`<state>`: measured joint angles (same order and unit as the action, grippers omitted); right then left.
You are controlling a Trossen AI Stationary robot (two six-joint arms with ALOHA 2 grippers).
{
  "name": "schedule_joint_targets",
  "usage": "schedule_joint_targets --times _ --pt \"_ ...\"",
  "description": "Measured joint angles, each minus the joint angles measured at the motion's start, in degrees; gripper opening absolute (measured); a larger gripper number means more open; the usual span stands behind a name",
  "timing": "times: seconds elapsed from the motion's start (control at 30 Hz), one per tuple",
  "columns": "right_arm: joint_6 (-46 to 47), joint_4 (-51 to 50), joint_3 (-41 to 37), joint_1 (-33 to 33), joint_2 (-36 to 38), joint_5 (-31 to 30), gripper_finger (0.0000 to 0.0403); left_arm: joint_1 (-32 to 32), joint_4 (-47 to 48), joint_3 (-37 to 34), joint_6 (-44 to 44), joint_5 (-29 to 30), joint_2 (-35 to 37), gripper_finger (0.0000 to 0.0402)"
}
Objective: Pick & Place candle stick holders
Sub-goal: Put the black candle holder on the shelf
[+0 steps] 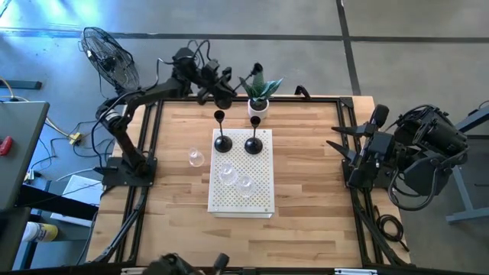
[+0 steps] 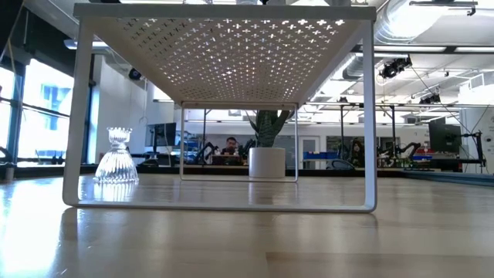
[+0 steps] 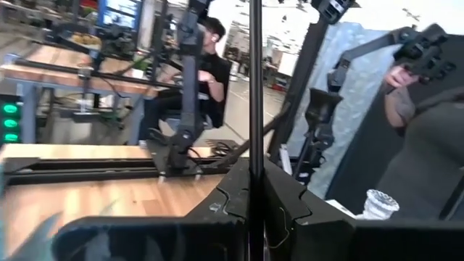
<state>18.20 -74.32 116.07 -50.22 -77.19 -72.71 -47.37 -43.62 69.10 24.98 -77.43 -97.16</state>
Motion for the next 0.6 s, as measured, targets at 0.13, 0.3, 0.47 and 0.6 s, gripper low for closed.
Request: schedule_joint_targets --times 0.13,0.3,0.47,0.6 --pt "1.1 0.0 0.0 0.0 0.0 0.0 0.0144 2.7 -0.1 0.0 -1.1 0.3 -0.3 0.001" --pt "1.3 0.0 0.0 0.0 0.0 0.9 0.0144 5.2 -0.4 0.0 -2.7 -0.1 -0.3 0.001" --pt "1.3 0.0 0.0 0.0 0.0 1.0 0.0144 5.5 -1.9 0.0 -2.6 1.3 -0.3 0.001" --pt "1.3 0.2 0.0 0.0 0.0 1.0 0.0144 7.4 -3.4 0.0 -2.4 1.8 -0.3 0.001"
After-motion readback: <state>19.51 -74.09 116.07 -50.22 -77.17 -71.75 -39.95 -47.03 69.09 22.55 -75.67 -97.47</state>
